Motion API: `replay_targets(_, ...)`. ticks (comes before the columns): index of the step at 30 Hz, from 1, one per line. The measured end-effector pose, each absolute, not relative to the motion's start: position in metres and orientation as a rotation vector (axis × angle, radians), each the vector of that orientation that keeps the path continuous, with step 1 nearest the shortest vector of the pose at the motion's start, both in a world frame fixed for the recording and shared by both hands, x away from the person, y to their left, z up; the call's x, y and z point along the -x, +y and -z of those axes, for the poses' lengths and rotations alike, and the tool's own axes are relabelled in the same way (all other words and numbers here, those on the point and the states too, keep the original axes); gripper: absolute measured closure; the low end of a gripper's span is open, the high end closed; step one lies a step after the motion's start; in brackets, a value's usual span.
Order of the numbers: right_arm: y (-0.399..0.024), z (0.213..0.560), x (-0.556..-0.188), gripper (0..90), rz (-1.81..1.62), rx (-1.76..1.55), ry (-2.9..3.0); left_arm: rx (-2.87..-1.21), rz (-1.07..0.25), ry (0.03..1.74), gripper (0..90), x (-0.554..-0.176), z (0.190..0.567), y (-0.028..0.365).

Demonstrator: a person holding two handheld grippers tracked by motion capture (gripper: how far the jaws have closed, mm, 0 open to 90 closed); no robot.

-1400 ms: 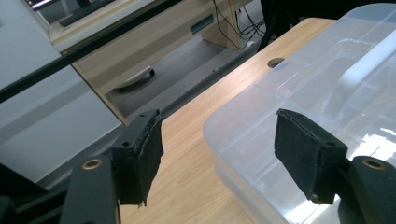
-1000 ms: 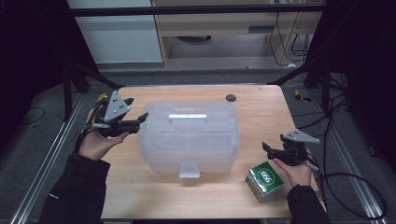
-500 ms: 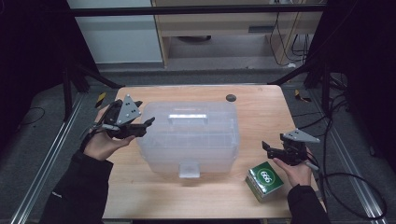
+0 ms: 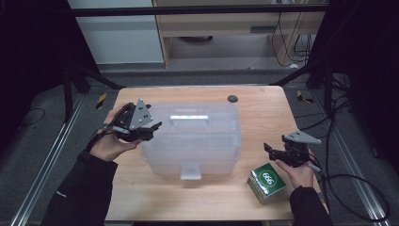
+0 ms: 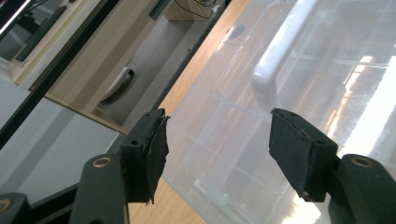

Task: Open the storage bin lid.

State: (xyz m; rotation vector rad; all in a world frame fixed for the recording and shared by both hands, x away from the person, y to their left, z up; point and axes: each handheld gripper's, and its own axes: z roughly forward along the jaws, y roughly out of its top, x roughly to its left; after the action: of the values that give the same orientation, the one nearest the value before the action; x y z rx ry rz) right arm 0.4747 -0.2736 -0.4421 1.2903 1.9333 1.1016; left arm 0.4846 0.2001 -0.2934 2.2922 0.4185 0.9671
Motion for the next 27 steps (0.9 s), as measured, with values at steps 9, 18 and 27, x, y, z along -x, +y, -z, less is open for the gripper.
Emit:
replay_targets(9, -0.274, 0.442, -0.475, 21.9, -1.1, -1.289, 1.935, -2.34, -1.006, 0.347, 36.8, -0.485, 0.292, 0.191)
replay_targets(18, -0.273, 0.442, -0.476, 21.8, -1.095, -1.288, 1.946, -2.377, -1.04, 0.273, 36.8, -0.485, 0.293, 0.18)
replay_targets(27, -0.273, 0.441, -0.475, 22.0, -1.103, -1.29, 1.945, -2.424, -1.056, 0.21, 36.4, -0.486, 0.293, 0.169)
